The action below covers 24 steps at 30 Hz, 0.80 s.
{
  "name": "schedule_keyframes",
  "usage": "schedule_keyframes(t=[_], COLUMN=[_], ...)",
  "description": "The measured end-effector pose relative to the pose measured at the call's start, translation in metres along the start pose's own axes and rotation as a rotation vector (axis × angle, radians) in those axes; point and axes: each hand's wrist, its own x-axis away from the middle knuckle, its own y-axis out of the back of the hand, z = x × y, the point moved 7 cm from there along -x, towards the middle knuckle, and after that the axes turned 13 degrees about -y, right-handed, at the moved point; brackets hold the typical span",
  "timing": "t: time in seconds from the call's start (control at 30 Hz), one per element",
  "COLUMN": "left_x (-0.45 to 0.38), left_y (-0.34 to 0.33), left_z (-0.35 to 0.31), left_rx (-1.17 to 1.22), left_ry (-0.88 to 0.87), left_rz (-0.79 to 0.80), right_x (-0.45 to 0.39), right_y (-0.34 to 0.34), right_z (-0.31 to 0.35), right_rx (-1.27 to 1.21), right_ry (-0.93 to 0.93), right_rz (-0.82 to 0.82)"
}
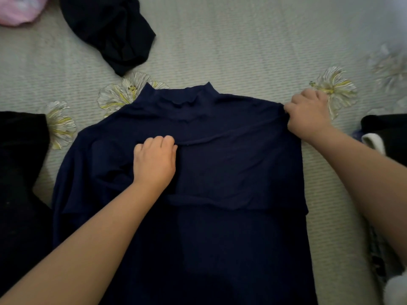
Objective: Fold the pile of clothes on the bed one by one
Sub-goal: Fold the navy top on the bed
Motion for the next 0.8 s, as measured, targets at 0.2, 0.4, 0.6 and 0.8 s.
schedule_keyframes(t=[0.2,0.4,0.6,0.8], left_x=[0.025,0.071,0.124,0.167], left_y=[0.011,0.029,0.065,0.054], left_z=[0.008,0.066,0.079,0.098], left_rx=[-0.067,0.041,0.531,0.652], left_ry=[-0.014,0.321,0.605,0.843], left_rz=[-0.068,-0.002,-0.584,-0.545], right_x=[0.065,0.180,0.180,0.180], right_y=[0.027,-0.011,-0.010,-0.003], right_z=[0.014,0.061,0.060,0.047], right_rx=[-0.377,-0.122,-0.152,-0.160], right_ry=[-0.058,0.383,0.242,0.112], right_rz=[-0.210,0.039,0.128,0.222])
